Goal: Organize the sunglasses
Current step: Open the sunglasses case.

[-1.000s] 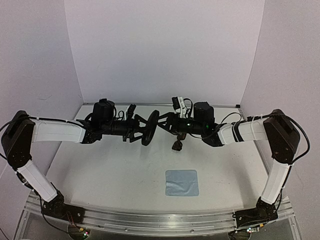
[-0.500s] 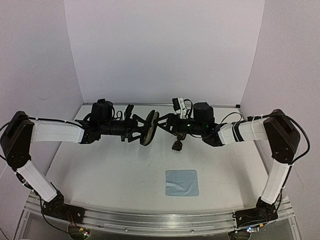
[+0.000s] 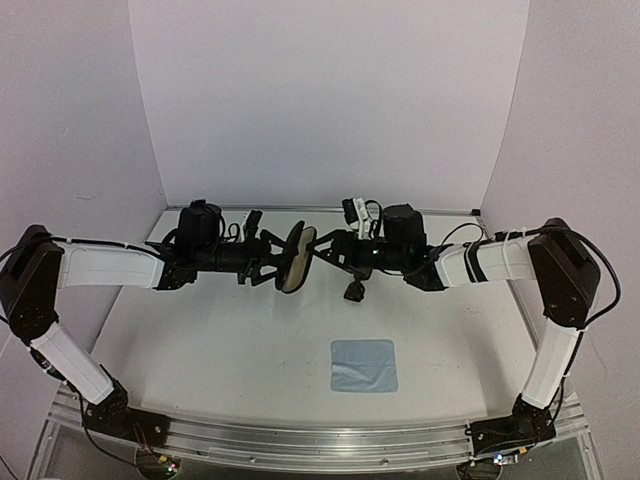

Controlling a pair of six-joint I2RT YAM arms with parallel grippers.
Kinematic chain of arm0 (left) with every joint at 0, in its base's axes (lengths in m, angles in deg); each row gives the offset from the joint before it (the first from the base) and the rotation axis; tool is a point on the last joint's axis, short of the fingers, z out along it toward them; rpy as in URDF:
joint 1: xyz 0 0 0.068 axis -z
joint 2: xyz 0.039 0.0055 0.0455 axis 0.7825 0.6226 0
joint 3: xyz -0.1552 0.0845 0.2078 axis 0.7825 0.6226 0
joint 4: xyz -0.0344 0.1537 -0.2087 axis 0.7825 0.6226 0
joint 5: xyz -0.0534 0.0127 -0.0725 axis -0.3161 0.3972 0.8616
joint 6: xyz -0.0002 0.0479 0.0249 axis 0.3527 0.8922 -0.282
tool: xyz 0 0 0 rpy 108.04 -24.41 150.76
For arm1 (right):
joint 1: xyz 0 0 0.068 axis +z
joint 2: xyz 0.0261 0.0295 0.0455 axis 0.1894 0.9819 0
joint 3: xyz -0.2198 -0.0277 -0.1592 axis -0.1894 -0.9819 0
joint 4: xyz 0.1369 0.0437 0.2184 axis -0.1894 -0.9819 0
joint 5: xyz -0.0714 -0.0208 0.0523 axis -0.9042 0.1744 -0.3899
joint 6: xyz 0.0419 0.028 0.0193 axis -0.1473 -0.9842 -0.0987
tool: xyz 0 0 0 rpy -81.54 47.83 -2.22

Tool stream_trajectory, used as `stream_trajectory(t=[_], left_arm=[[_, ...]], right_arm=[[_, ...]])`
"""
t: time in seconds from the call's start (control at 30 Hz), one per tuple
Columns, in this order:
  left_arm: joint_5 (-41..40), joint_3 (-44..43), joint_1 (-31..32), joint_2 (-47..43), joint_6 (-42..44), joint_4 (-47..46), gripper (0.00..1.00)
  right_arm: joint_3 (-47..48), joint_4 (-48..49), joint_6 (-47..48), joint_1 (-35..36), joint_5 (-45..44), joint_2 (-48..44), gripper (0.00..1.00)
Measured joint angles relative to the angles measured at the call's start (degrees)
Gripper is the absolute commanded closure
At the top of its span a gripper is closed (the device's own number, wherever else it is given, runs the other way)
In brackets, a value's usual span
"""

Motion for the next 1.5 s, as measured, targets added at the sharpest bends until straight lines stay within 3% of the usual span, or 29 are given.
stream_trajectory(t=[0.97, 1.5], left_arm=[[-0.5, 1.8, -1.0, -6.1, 0.3, -0.4, 0.65], [-3.4, 1.6, -1.0, -1.9, 5.6, 0.7, 0.65]], right_arm=[[2.0, -7.5, 2.4, 0.3, -2.7, 2.4, 0.32], [2.9, -12.1, 4.8, 0.0, -5.8, 2.1, 0.27]])
